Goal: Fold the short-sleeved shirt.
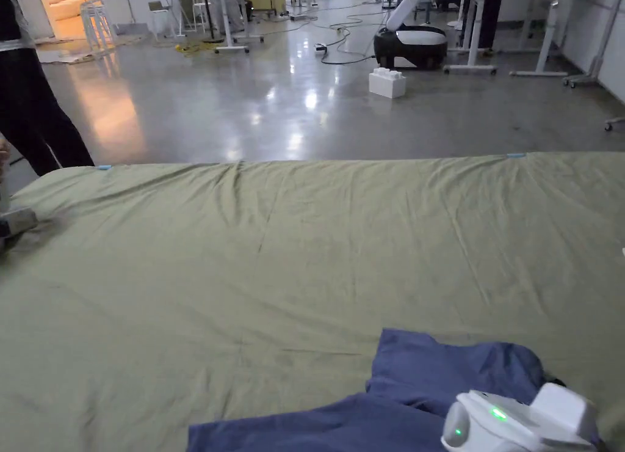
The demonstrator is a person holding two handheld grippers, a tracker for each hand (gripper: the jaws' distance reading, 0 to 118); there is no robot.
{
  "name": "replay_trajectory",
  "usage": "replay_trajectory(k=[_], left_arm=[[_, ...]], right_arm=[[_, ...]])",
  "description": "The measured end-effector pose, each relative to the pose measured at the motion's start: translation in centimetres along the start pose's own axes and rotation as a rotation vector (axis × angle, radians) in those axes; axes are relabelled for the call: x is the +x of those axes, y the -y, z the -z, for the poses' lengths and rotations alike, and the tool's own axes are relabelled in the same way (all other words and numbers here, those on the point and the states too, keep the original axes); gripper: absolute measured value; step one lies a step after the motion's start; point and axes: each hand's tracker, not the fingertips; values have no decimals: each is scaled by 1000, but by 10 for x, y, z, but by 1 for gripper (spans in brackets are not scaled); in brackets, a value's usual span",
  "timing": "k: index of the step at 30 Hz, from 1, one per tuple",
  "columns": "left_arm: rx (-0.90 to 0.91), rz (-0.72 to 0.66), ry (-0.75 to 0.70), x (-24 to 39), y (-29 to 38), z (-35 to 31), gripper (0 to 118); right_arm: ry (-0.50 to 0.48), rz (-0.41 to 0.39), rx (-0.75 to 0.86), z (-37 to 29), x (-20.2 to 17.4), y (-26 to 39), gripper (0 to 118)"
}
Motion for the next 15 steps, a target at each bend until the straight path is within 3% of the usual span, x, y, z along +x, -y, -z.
replay_trajectory(k=[1, 2, 5, 6, 7, 10, 15], left_arm=[[-39, 36, 23, 14, 5, 14, 4], [-71, 60, 27, 23, 8, 22, 19], [-74, 131, -41, 34, 23, 26, 43], [-63, 111, -59, 33, 25, 18, 69], [-46, 90, -82, 30, 23, 0, 83], [98, 111, -102, 24, 22, -75, 84], [327, 144, -401, 29, 29, -247, 84]], right_arm=[[1, -2, -3, -4, 1, 3, 0], [6, -13, -4, -7, 1, 5, 0], [32, -78, -14, -12, -4, 11, 0], [17, -74, -14, -12, -5, 11, 0], [-16, -62, -8, -9, -4, 15, 0], [-136, 4, 30, 1, -15, 9, 0], [-275, 2, 172, 10, -57, -27, 0]])
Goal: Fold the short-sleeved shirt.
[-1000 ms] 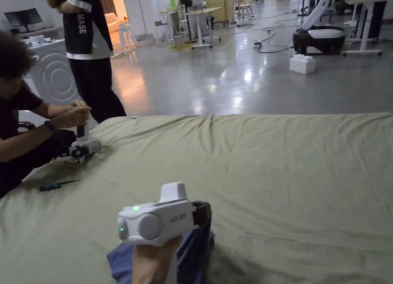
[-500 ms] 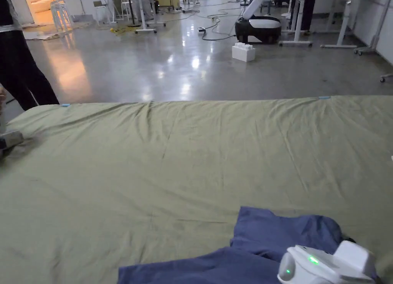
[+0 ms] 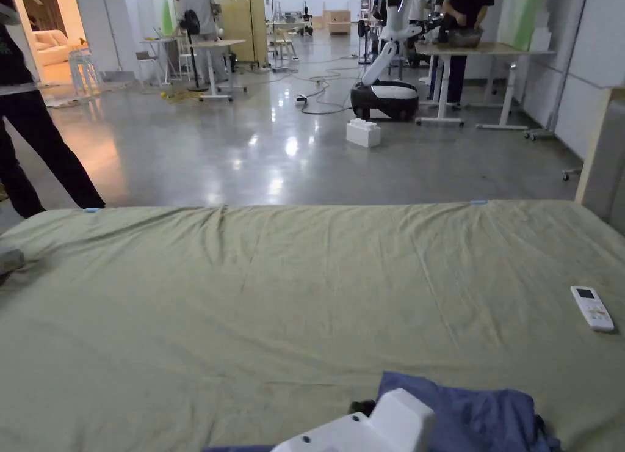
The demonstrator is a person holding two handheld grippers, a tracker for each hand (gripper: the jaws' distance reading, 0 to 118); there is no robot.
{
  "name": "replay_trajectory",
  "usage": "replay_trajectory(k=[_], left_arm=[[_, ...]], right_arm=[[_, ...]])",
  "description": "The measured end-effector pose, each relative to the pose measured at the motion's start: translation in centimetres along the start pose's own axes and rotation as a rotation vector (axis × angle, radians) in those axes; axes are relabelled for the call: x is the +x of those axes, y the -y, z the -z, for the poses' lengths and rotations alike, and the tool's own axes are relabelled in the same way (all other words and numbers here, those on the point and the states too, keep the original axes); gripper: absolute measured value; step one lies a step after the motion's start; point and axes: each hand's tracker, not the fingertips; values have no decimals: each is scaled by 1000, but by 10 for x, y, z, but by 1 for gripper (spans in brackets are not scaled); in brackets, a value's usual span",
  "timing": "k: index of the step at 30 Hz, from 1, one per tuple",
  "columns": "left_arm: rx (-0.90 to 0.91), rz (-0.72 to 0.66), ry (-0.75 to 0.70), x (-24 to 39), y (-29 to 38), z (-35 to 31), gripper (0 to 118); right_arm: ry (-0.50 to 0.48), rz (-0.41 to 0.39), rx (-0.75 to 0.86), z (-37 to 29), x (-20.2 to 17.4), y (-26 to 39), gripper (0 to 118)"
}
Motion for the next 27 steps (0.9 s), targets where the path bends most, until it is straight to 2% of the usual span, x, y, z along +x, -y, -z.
replay_trajectory(k=[5, 7, 9, 11, 13, 17, 18, 21, 23, 27], left_arm=[[177, 76, -375, -17, -17, -144, 84], [309, 66, -554, -12, -8, -190, 84], [376, 33, -674, -5, 2, -216, 83], [356, -10, -722, -1, 8, -235, 82], [354, -27, -760, 3, 13, -248, 69], [315, -36, -846, 12, 22, -257, 13], [295, -61, -849, 12, 24, -257, 8], [249, -168, -776, 9, 29, -259, 4], [237, -159, -765, 12, 33, -257, 0], [237, -118, -765, 18, 33, -257, 0]], right_arm=[[-120, -4, 163, 12, -41, -37, 0], [-161, -19, 206, 12, -55, -48, 0], [-176, -26, 220, 11, -64, -57, 0], [-200, -43, 226, 6, -69, -64, 0], [-226, -77, 248, -2, -71, -67, 0], [-221, -133, 260, -17, -73, -64, 0], [-206, -158, 270, -19, -74, -64, 0], [-184, -194, 270, -22, -76, -60, 0], [-178, -205, 264, -23, -76, -58, 0], [-180, -211, 252, -22, -78, -57, 0]])
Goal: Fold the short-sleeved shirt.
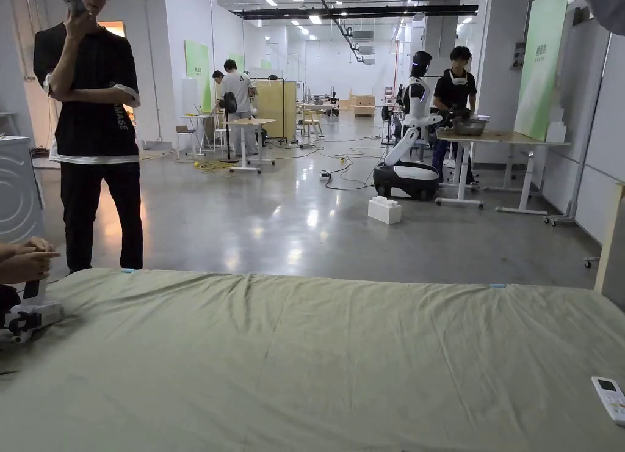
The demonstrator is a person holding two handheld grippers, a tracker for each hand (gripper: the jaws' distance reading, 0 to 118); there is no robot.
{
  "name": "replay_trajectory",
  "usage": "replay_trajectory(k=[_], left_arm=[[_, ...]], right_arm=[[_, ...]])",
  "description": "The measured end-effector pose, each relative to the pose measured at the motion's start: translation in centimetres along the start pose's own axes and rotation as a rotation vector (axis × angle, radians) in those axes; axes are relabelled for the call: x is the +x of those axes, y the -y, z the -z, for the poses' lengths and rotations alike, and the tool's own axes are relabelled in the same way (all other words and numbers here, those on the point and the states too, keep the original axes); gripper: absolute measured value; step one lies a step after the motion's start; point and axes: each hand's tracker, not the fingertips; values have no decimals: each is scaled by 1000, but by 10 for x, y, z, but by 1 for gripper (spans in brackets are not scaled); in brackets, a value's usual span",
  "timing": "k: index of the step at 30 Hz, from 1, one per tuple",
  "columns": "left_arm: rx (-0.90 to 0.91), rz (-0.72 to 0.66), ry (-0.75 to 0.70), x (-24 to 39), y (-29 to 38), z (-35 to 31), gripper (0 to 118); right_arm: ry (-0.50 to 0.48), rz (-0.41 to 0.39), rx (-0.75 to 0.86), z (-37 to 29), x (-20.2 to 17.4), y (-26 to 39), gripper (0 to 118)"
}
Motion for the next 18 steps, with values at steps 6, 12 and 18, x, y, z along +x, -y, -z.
replay_trajectory(k=[6, 12, 18], left_arm=[[2, -4, 28, 1, -3, 7, 0], [-69, -40, 72, -5, 0, 28, 0], [-199, -112, 157, -15, 24, 80, 0]], right_arm=[[-8, 6, -8, 2, 0, 1, 0], [-8, 18, -39, 3, 2, 6, 0], [-22, 53, -99, 10, 5, 20, 1]])
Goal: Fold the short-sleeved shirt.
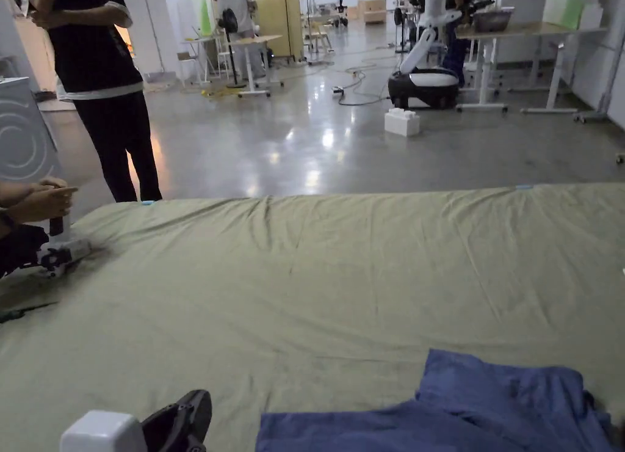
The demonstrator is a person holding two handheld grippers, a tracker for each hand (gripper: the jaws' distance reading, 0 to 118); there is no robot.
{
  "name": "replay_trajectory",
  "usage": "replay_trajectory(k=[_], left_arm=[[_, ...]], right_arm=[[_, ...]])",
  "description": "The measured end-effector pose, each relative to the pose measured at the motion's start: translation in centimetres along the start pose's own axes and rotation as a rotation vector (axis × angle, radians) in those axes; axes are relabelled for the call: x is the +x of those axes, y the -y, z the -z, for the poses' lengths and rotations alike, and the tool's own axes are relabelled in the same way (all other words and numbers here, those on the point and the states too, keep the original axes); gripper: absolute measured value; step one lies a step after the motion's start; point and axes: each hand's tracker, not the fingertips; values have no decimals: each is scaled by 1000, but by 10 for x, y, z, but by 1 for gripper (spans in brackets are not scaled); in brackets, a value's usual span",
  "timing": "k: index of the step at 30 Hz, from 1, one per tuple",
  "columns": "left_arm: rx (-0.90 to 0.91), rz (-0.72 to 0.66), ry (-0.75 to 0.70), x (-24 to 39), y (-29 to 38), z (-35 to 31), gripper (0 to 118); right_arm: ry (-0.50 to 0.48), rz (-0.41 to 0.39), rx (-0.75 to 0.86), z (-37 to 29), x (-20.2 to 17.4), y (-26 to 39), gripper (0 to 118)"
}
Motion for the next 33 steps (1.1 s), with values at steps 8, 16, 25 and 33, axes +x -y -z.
replay_trajectory(k=[8, 16, 25, 33], left_arm=[[-344, -110, 146, -25, 49, 151, 50], [-634, -247, -4, -51, 101, 281, 75], [-747, 34, -80, -14, 117, 305, 39], [-851, 136, -91, 13, 122, 327, 5]], right_arm=[[31, -12, -115, 12, 8, 24, 0], [89, 36, -231, 14, 30, 46, 0], [145, 69, -306, 19, 51, 66, 0], [100, 46, -338, 42, 55, 70, 0]])
